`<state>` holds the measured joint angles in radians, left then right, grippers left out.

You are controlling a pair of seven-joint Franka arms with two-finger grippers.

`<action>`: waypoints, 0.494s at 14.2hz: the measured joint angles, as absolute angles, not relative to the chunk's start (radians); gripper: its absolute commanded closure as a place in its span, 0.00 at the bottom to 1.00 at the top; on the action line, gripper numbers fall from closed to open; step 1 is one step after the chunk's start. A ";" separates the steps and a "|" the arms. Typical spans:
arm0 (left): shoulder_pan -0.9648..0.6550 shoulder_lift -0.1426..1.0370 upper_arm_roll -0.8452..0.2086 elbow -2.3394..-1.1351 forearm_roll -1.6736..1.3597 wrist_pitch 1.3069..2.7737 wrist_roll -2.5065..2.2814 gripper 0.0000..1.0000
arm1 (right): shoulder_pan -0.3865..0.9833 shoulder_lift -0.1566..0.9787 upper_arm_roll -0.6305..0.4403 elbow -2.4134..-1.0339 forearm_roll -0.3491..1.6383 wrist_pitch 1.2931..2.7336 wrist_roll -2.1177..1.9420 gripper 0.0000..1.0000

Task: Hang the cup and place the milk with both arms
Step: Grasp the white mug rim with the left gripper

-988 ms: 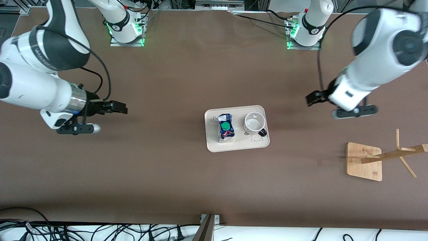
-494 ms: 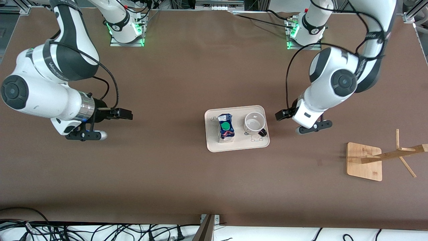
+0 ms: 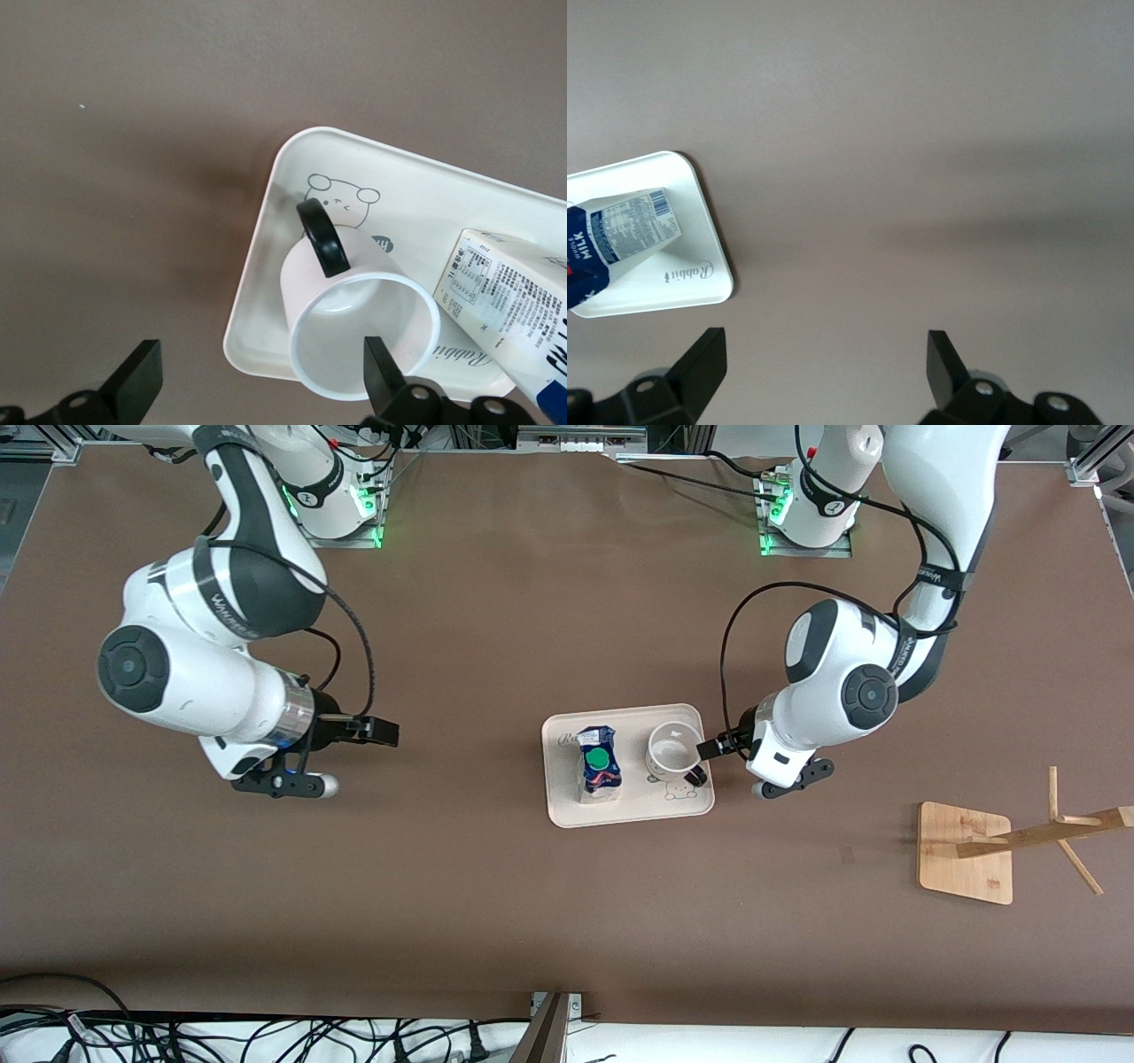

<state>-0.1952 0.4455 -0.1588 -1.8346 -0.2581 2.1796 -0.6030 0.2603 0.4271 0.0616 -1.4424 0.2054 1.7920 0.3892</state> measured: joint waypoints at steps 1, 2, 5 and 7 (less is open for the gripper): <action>-0.202 0.455 -0.159 -1.835 -0.265 2.193 -0.608 0.00 | 0.270 0.427 0.062 -1.442 0.205 1.799 0.411 0.00; -0.211 0.465 -0.160 -1.835 -0.269 2.205 -0.613 0.00 | 0.280 0.427 0.062 -1.442 0.205 1.803 0.434 0.00; -0.233 0.491 -0.161 -1.842 -0.271 2.223 -0.622 0.29 | 0.304 0.430 0.062 -1.442 0.205 1.816 0.461 0.00; -0.239 0.497 -0.169 -1.854 -0.271 2.225 -0.622 0.62 | 0.315 0.433 0.062 -1.442 0.205 1.819 0.476 0.00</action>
<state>-0.2393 0.4967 -0.1692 -1.8539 -0.2709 2.2245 -0.6219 0.3153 0.4328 0.0619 -1.4424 0.2054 1.8189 0.4756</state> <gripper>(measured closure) 0.278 0.000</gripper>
